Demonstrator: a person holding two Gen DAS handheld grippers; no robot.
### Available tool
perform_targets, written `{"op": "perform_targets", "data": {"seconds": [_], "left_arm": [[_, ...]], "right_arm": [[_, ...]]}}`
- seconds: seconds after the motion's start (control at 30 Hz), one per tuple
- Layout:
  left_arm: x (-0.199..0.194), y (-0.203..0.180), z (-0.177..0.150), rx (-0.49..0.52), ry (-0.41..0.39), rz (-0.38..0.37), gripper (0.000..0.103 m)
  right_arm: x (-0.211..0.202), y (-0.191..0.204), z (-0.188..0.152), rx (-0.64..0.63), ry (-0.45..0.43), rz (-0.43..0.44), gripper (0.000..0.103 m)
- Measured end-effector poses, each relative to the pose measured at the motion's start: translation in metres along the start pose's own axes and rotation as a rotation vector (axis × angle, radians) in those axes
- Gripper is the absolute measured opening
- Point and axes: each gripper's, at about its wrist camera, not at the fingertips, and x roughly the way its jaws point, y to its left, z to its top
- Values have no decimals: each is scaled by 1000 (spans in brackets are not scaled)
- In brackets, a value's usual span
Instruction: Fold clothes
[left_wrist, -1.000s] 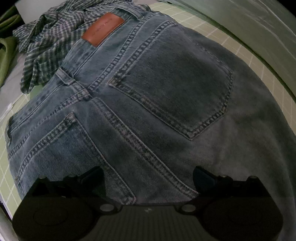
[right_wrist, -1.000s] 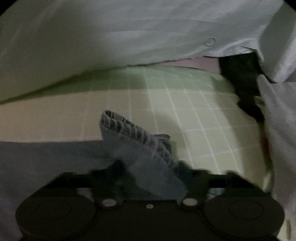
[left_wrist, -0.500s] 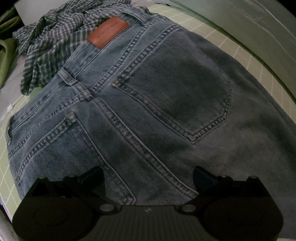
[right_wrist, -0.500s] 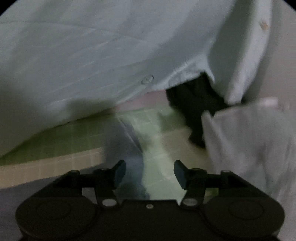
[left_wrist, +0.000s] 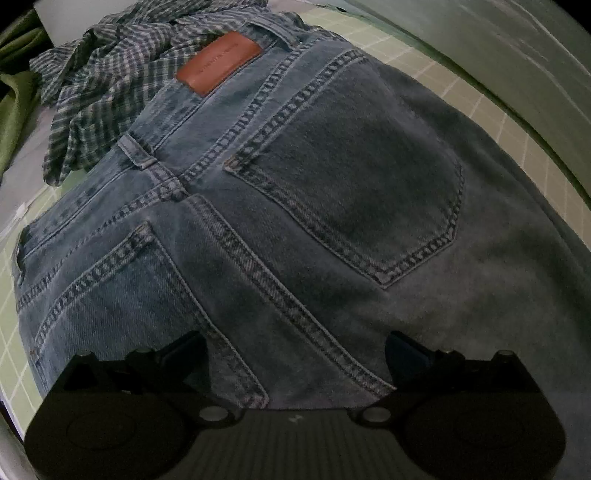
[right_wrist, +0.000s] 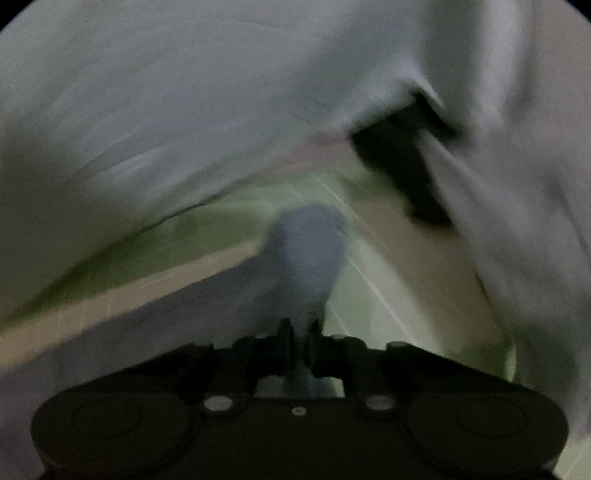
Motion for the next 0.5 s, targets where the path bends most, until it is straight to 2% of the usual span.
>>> {"op": "perform_targets", "data": {"seconds": [0.1,0.13,0.17,0.2,0.27,0.33,0.43,0.5], "left_arm": [[0,-2,-1,-4,-1,2,103],[0,-2,-1,-5,-1,2,103],[0,-3,-1,-5,0,2,103],[1,-3,0,-4,1,1,103],[3,-2,0,-2,3,0,103],[2,-2,-1,0,1,-1,103],[3,-3,-2,1,-3,-2,103],[3,-4,-2,-1,-6,-2,103]], "right_arm": [[-11,60,-14,-312,-53,7,7],[-13,77,-23,-397,-46,31,11],[-15,93,-32,-477,-37,56,20],[-16,99,-38,-503,-19,84,24],[-20,111,-48,-552,16,140,24],[-29,104,-46,-475,14,171,25],[-46,83,-36,-293,-16,210,40],[-52,64,-27,-153,-46,205,43]]}}
